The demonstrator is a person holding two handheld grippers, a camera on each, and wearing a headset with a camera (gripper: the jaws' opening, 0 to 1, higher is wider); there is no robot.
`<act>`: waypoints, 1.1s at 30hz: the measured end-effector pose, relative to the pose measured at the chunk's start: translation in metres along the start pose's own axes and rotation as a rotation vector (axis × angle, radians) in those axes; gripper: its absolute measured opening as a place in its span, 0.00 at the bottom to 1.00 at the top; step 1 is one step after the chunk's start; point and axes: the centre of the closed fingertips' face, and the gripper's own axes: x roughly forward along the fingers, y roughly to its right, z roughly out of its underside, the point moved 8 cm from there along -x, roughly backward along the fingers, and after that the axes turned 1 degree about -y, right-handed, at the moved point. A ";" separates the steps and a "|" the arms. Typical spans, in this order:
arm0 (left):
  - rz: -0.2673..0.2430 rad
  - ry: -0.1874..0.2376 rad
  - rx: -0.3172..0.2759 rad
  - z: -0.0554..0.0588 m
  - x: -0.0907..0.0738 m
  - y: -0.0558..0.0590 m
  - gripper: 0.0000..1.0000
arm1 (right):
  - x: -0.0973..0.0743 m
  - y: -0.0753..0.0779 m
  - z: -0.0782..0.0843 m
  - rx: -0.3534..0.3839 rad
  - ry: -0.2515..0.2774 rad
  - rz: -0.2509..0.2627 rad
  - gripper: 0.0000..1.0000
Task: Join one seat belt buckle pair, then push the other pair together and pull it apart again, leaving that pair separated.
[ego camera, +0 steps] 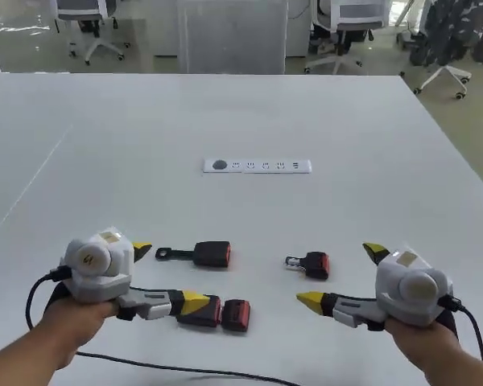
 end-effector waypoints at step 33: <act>0.041 0.134 0.098 0.003 -0.048 0.008 1.00 | -0.050 -0.035 0.020 -0.017 0.028 -0.032 1.00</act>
